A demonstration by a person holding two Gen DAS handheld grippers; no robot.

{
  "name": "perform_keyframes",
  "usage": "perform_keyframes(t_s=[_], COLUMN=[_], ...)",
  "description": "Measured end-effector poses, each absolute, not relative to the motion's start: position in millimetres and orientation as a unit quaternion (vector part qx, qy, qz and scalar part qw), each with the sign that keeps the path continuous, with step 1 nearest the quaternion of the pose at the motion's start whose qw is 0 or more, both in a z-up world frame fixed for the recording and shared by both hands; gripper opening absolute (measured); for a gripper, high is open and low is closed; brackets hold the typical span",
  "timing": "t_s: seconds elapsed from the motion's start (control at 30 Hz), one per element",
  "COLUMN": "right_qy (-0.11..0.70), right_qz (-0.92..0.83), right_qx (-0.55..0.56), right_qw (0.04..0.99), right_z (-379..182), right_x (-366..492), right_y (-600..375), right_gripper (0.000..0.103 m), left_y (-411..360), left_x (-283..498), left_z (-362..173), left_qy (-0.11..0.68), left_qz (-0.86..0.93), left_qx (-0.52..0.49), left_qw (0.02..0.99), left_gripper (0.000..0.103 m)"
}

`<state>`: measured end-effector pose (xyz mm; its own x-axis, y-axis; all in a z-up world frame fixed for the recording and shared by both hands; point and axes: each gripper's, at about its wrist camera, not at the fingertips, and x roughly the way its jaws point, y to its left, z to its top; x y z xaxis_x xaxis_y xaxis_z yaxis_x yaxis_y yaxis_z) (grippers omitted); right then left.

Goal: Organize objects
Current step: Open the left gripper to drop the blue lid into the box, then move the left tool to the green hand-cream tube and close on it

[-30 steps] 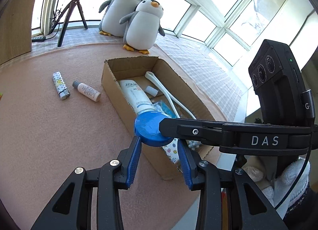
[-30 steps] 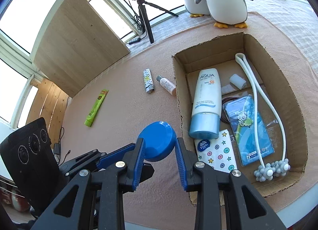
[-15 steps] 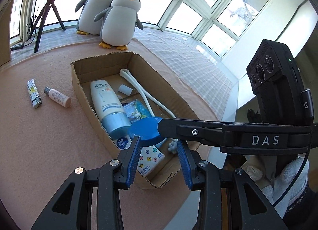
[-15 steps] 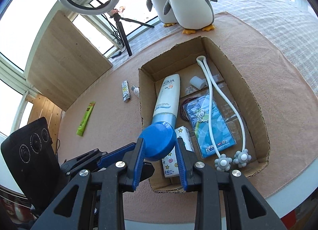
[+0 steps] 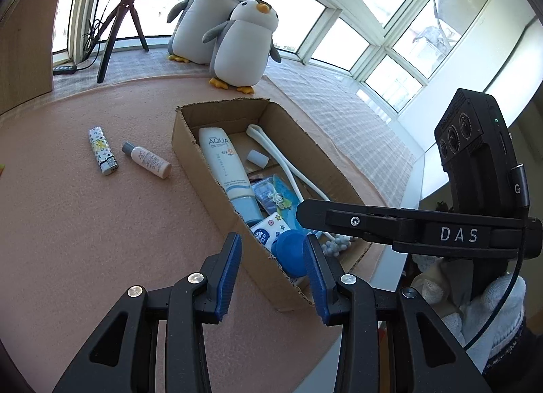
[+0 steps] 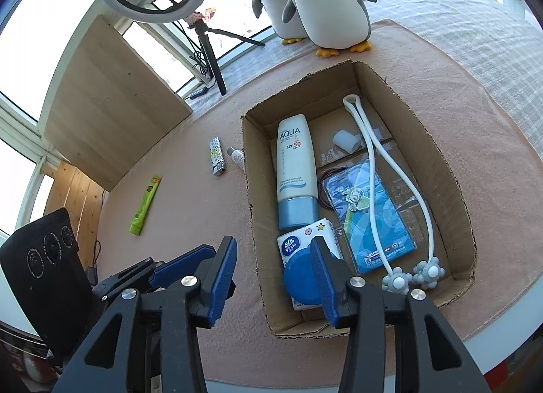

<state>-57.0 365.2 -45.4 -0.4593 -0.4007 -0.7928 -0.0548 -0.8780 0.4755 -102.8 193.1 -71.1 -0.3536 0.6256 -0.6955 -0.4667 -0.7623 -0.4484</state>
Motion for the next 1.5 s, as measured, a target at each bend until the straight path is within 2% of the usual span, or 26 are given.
perform_keyframes(t_s=[0.23,0.73,1.5], right_qy=[-0.209,-0.191,-0.173], right_qz=[-0.819,-0.804,-0.795], right_qx=[0.517,0.533,0.539], right_qw=[0.135,0.183,0.218], right_z=[-48,-59,-53], right_x=[-65,-84,-92], right_y=[331,264,205], right_gripper=[0.048,0.048,0.048], left_y=[147,40,-135], left_x=[-105,-115,-199], left_z=[-72,-82,-117], left_qy=[-0.103,-0.140,-0.200], left_qz=[0.832,0.853,0.854], left_qx=[-0.460,-0.466,-0.480], left_qw=[0.291,0.190,0.017], left_gripper=[0.040,0.040,0.041])
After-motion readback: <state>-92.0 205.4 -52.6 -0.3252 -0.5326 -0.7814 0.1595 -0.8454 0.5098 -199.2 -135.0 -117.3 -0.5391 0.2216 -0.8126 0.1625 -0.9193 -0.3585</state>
